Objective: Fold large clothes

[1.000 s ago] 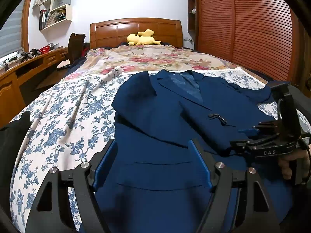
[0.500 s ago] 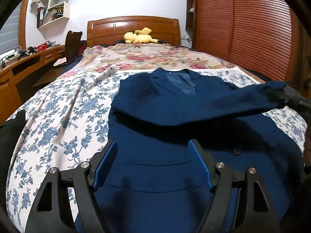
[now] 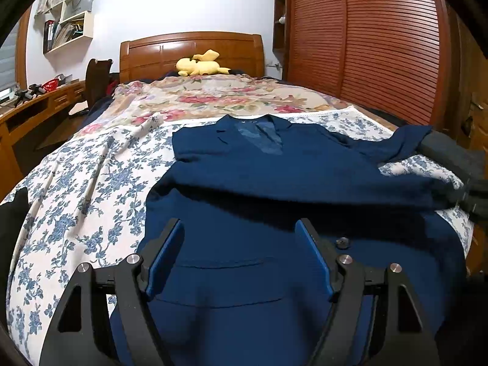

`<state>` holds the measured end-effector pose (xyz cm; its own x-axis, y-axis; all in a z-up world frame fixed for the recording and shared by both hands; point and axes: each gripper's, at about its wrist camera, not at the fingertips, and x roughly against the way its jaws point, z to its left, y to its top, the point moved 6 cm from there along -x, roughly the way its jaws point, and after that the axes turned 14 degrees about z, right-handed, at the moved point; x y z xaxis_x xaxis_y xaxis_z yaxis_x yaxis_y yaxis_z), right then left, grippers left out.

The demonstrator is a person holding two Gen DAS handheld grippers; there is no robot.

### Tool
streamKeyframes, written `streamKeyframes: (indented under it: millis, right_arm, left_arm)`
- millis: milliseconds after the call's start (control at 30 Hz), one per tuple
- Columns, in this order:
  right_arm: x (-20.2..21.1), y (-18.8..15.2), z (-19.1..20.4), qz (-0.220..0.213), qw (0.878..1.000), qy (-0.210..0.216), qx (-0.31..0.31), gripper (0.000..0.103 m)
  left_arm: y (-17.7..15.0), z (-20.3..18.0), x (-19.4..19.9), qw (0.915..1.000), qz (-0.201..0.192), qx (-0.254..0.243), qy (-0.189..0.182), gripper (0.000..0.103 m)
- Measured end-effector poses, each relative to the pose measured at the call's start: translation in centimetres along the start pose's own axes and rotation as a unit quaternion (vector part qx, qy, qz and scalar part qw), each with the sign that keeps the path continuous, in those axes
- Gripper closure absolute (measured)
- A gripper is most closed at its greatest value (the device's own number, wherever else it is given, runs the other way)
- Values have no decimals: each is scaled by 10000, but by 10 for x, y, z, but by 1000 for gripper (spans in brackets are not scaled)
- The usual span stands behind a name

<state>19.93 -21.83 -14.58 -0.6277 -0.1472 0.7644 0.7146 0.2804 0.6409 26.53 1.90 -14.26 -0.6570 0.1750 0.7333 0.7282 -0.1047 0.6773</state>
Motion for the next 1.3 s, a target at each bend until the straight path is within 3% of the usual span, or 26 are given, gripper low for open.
streamKeyframes:
  millis: [100,233,267,467,567,700,900,1233,1300]
  right_arm:
    - [-8,-3,3,186,9998,30,54,84]
    - [-1,-2,-4,154,9999,52,27,58]
    - [0,-1,-7,110,9999,84,4,56]
    - [7,-1,-29,-64,9996,200,-167,56]
    - [-8,1,-43,37,9995,64,-299,56]
    - [-28,4,-56,244,9984,-4,-512,56]
    - [-53,-2,-39,646,9971,224,-339,56]
    - [-66,-6,-29,841,9950,485,-225,56]
    - [-67,-6,-32,862,9938,686,-164,69]
  left_arm:
    - [2,-3,1,10000,-31,-6,-48,27]
    - [4,-8,1,9999,-64,-29,-120,27]
    - [4,-10,1,9999,-83,-43,-132,27]
    - [7,-21,-1,9996,-119,-80,-235,22]
    - [9,-28,-4,9995,-120,-135,-268,14]
    - [11,-39,-10,9991,-50,-187,-368,14]
    - [14,-58,-18,9986,-5,-311,-420,14]
    - [24,-82,-35,9974,18,-452,-569,14]
    - [26,-87,-39,9971,61,-490,-579,14]
